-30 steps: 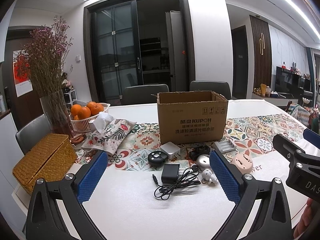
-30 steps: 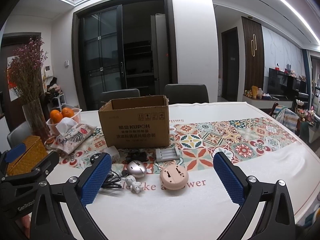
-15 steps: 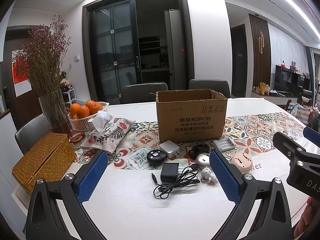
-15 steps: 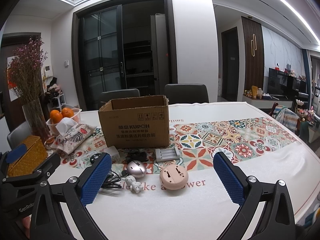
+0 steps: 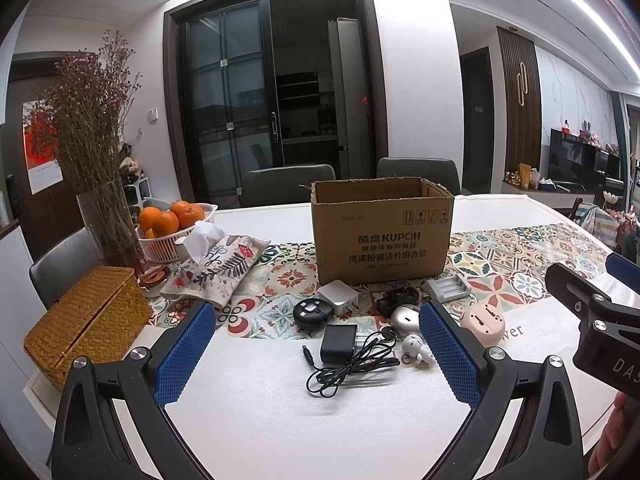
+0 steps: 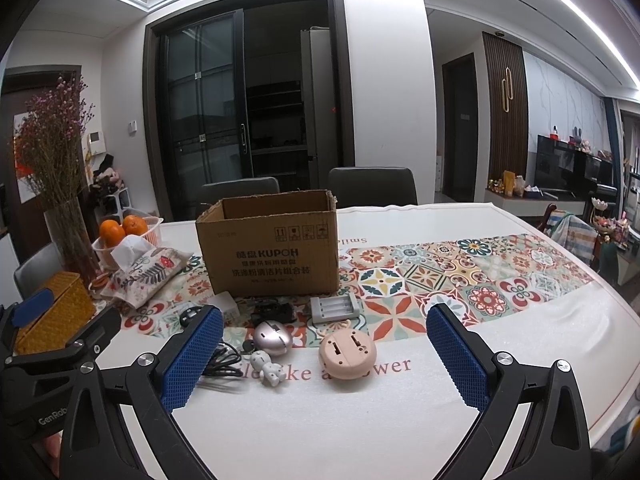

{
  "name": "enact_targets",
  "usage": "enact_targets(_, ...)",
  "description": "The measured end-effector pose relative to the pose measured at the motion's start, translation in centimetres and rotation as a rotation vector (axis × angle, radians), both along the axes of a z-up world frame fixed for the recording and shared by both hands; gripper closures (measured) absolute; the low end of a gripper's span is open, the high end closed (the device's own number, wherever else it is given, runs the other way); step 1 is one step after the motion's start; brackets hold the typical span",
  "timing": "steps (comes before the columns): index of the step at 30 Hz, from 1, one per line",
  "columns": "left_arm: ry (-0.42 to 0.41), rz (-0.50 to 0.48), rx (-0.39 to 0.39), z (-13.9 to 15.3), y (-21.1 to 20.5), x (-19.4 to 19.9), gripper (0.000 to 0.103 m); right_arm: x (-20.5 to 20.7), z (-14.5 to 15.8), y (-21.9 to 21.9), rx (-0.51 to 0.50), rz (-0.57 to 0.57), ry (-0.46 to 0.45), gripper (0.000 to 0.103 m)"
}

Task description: Organize rigid objects

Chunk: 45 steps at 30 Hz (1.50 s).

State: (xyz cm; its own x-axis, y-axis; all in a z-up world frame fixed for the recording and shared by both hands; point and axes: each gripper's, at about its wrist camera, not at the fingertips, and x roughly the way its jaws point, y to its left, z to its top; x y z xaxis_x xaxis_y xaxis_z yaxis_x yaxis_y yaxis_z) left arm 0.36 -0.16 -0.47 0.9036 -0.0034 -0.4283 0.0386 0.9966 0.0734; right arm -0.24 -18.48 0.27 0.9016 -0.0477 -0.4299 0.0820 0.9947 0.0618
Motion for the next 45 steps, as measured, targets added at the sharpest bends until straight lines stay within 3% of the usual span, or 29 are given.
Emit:
enact_targets(24,0.032,0.007,0.005,-1.1,0.1,1.0,0.0,0.9,-1.0,0.0,0.01,-0.004,0.037,0.0)
enact_targets(32,0.106,0.021,0.035,-3.1,0.2,3.4,0.0,3.2,-3.0,0.3,0.005,-0.008,0.108,0.0)
enact_targets(45,0.223,-0.007,0.022,-6.2,0.1,7.8,0.002,7.8,-6.4,-0.1,0.053,-0.02,0.23,0.0)
